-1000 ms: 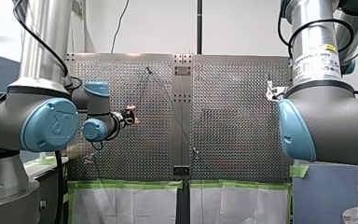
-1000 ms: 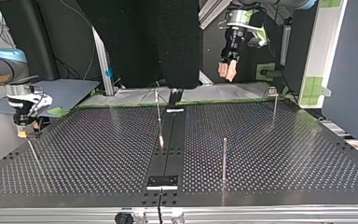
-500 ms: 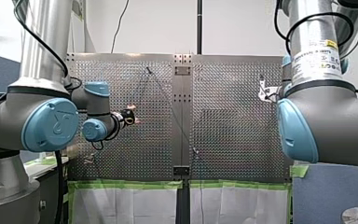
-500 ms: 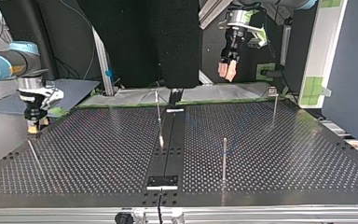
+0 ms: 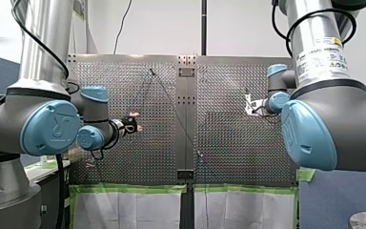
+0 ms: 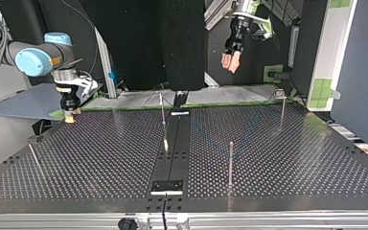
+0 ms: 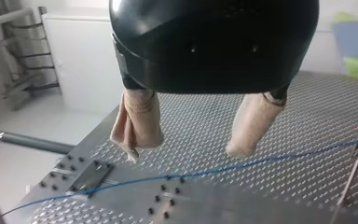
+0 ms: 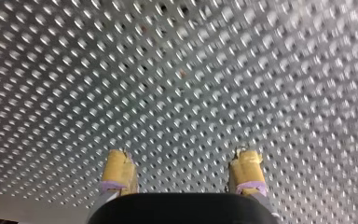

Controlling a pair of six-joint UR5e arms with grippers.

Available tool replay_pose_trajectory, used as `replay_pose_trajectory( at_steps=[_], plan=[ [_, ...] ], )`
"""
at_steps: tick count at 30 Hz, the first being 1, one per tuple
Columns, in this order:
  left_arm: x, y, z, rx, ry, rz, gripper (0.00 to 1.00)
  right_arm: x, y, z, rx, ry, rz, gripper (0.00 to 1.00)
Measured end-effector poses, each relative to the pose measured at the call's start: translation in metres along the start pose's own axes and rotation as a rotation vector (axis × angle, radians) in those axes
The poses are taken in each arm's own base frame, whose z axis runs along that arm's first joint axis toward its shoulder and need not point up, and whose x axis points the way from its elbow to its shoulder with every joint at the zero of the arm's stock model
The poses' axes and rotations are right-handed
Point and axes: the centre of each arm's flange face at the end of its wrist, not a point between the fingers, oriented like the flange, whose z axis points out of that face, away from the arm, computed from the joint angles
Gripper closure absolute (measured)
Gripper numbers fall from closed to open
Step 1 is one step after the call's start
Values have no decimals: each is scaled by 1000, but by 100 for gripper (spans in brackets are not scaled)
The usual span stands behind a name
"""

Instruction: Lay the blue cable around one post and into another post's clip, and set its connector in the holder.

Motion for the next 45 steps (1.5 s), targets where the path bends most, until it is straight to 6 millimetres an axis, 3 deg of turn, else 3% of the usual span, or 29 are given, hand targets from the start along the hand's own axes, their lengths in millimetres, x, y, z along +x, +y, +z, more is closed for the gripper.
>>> replay_pose_trajectory(
  at_steps=[7,21,37,45],
  plan=[
    [10,-9,-8,25,59,-6,0,-2,-35,-11,3,-33,-35,0],
    [38,-35,17,57,105,-31,0,-10,-100,-39,10,-95,-96,0],
    [74,-78,45,50,118,-93,0,-50,-165,-94,18,-134,-222,0],
    [81,-104,34,38,158,-86,0,-72,-192,-129,18,-149,-233,0]
  ],
)
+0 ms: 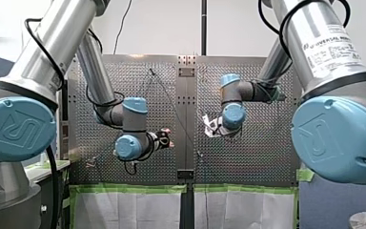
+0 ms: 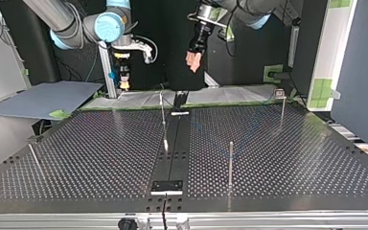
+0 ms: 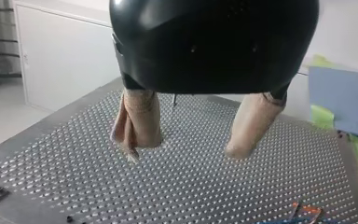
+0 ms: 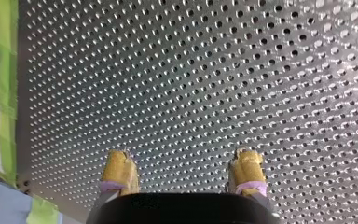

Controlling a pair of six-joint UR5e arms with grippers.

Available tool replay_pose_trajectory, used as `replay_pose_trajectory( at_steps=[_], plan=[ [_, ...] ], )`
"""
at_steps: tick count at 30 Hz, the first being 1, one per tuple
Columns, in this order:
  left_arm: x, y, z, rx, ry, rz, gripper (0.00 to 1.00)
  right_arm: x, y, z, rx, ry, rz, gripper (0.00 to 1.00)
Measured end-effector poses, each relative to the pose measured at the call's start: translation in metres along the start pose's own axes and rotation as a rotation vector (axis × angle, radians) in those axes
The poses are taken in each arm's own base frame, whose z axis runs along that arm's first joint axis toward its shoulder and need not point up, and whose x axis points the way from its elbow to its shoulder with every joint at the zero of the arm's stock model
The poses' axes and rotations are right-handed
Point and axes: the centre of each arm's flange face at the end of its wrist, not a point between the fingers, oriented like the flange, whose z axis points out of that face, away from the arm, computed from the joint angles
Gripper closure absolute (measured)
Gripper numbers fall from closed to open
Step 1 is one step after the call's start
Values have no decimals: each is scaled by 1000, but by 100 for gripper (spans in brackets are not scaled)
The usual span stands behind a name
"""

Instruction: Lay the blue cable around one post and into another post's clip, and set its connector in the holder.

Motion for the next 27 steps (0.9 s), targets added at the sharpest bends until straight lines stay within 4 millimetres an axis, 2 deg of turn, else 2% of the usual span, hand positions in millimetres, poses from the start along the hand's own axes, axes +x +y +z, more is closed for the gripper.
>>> replay_pose_trajectory(
  at_steps=[6,17,22,27],
  plan=[
    [5,-10,-10,-27,24,19,0,-18,-30,-28,62,17,3,0],
    [3,10,-13,-166,36,45,0,-50,-79,-77,232,57,-23,0],
    [1,17,-13,-220,23,46,0,-64,-84,-73,236,61,-6,0],
    [-3,37,-12,-317,22,25,0,-79,-75,-58,209,57,27,0]
  ],
)
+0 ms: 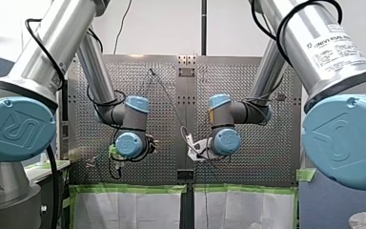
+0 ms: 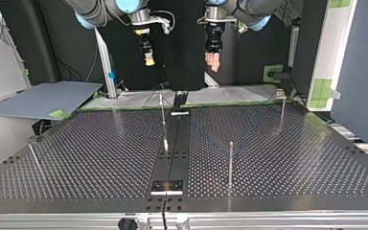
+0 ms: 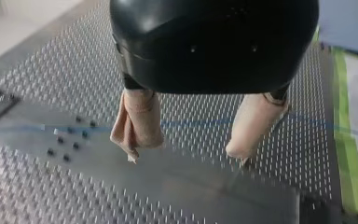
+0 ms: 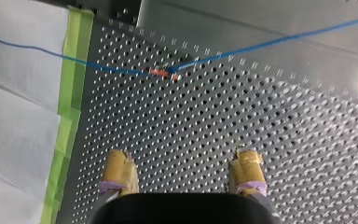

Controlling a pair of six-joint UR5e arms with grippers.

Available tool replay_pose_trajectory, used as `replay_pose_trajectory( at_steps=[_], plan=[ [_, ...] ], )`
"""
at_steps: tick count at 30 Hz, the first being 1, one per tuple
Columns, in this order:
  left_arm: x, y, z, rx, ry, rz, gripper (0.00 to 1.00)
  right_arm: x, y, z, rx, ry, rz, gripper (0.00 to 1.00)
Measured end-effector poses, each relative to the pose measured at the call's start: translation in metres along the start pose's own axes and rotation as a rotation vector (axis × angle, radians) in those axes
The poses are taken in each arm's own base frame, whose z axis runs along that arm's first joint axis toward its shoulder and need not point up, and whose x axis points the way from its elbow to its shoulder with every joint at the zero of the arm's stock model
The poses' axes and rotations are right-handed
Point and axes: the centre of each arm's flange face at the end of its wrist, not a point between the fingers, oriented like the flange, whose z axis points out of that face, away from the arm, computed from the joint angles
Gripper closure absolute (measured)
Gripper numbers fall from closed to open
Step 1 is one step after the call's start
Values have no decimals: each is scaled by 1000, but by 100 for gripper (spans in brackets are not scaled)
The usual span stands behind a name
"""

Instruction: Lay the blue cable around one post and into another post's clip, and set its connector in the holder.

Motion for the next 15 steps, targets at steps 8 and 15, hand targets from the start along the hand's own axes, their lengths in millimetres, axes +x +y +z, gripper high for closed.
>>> replay_pose_trajectory(
  at_steps=[8,15],
  plan=[
    [-3,17,1,-110,-6,-50,0,-1,30,23,-20,61,46,0],
    [-4,20,1,-138,-19,-68,0,3,47,36,-20,114,58,0]
  ],
)
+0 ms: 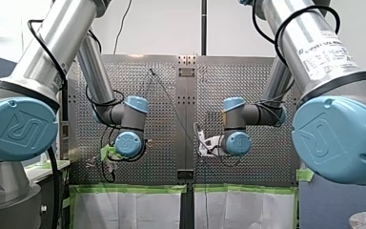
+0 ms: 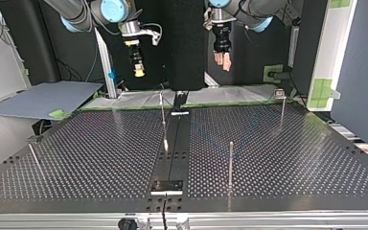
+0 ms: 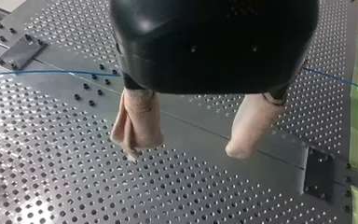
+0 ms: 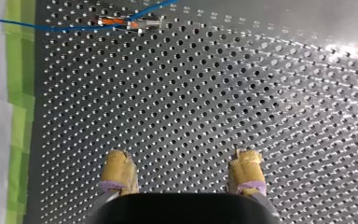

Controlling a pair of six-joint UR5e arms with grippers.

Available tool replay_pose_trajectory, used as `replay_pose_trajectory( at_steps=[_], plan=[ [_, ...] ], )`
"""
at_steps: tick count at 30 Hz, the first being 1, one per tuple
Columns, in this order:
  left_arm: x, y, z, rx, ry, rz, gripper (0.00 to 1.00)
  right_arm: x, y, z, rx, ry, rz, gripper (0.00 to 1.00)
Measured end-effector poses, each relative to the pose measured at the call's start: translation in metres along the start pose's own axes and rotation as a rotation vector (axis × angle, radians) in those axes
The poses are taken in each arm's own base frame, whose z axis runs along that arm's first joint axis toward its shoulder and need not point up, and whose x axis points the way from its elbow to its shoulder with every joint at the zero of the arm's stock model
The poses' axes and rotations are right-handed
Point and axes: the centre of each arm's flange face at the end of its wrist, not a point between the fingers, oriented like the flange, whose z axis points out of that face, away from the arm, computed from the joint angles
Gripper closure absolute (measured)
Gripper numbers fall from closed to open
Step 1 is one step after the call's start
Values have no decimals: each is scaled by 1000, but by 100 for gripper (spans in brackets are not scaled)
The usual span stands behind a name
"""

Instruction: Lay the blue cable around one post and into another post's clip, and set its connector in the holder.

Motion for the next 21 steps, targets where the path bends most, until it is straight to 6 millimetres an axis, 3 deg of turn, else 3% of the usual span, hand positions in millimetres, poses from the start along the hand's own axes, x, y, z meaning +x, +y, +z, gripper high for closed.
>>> replay_pose_trajectory(
  at_steps=[21],
  plan=[
    [0,0,0,-1,-2,1,0,1,0,1,3,8,0,0]
  ],
)
